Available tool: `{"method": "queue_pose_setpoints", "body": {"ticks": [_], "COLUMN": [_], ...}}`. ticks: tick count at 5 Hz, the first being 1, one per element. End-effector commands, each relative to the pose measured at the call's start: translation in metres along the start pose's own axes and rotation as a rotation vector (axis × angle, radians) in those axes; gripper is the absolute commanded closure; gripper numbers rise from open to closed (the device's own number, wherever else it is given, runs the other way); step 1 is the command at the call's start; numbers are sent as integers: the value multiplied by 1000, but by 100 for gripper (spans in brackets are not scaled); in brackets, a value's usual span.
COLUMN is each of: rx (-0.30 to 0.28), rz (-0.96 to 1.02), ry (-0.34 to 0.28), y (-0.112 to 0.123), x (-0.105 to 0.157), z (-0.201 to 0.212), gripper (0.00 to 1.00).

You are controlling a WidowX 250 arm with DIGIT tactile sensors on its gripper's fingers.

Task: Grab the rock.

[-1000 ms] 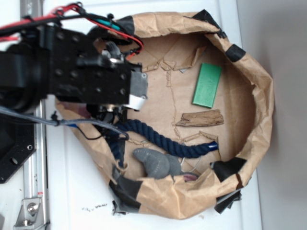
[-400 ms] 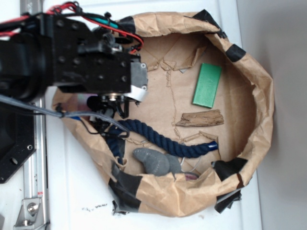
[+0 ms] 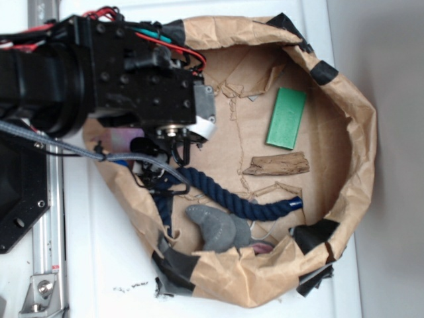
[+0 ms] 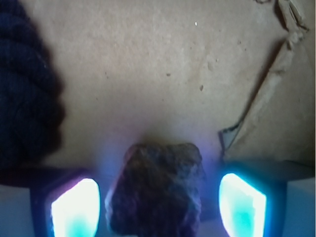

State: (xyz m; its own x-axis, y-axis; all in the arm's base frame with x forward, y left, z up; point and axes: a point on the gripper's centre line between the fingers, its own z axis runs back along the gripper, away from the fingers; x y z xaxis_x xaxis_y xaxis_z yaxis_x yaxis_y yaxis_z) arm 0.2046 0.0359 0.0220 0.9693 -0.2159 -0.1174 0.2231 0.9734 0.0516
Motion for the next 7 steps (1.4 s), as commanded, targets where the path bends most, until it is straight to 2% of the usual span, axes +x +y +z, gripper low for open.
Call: {"method": "queue_pose_setpoints", "body": {"ticks": [1, 3, 4, 5, 6, 7], "rx": [40, 43, 82, 46, -3, -23], "rz": [-7, -5, 18, 183, 314, 340], "ry": [-33, -29, -43, -174, -267, -298], "y": [-3, -1, 2, 13, 24, 25], "x": [6, 5, 1, 3, 6, 4], "z": [1, 0, 11, 61, 111, 161], "gripper": [100, 100, 100, 100, 100, 100]}}
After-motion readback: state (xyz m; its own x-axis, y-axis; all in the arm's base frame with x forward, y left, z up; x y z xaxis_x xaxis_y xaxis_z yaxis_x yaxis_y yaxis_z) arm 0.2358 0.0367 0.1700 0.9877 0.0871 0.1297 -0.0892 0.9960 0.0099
